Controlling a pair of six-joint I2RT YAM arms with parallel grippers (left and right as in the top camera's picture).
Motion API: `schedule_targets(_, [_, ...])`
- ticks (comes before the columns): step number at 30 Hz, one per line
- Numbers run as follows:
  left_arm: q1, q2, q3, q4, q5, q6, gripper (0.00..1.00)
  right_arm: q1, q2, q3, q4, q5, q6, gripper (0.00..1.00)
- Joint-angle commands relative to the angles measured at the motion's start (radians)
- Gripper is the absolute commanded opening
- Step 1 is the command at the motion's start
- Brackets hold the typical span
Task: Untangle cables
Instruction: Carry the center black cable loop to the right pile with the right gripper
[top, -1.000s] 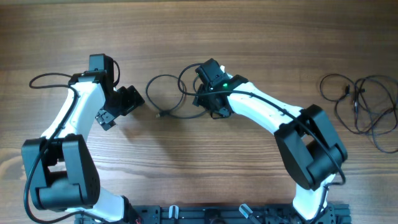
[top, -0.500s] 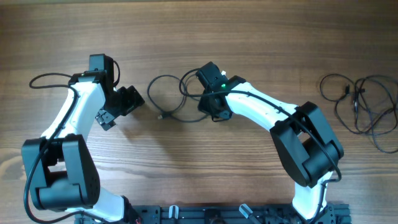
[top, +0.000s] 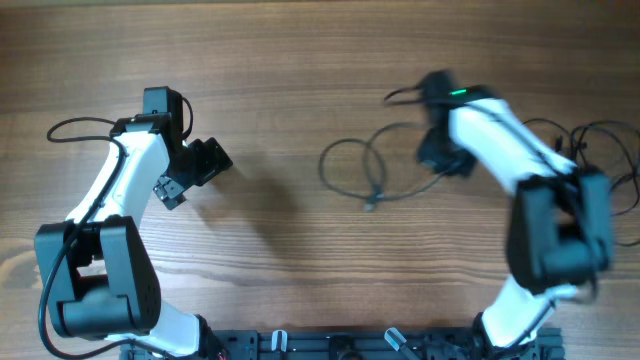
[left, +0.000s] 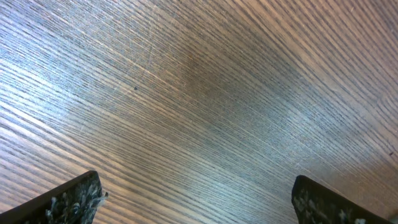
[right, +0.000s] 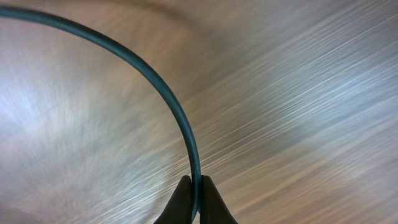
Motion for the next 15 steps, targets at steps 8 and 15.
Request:
schedule_targets(8, [0.003, -0.020, 0.001, 0.002, 0.016, -0.003, 1.00, -0.439, -0.484, 0.352, 0.113, -0.042, -0.308, 0.04])
schedule_targets(15, [0.003, -0.020, 0.001, 0.001, 0.016, -0.003, 1.00, -0.503, -0.504, 0.331, 0.063, -0.041, -0.301, 0.05])
